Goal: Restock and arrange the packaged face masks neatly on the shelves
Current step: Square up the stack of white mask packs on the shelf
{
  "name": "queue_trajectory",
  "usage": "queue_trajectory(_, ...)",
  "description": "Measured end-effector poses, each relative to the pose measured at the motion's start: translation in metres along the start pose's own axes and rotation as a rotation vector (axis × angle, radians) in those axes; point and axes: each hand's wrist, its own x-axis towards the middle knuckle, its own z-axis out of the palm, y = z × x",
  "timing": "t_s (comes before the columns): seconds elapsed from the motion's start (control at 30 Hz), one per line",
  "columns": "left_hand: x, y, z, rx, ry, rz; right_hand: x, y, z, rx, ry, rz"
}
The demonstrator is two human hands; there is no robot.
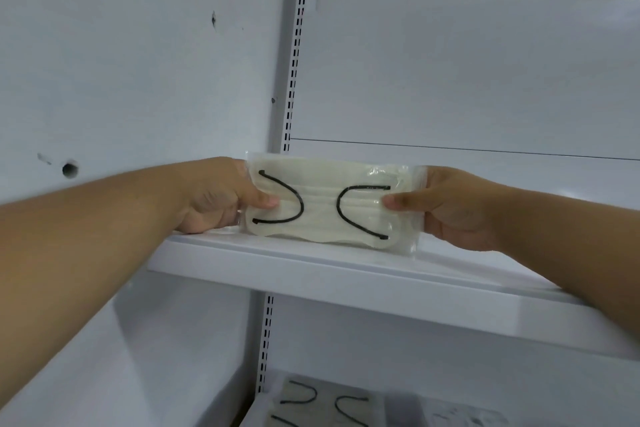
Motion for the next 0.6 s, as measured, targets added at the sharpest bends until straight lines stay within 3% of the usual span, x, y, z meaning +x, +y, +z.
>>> queue_trajectory(0.13, 0.006, 0.011, 0.001, 0.019, 0.112, 0.072, 0.009, -0.003, -0.003, 0.101, 0.099, -0.047)
queue_trajectory(0.23, 0.006, 0.009, 0.005, 0.087, 0.07, 0.013, 0.011, 0.001, -0.004, 0.126, 0.139, 0.038)
queue_trajectory(0.6, 0.003, 0.008, -0.016, 0.058, 0.094, -0.014, -0.007, -0.001, -0.017, -0.043, 0.01, 0.096)
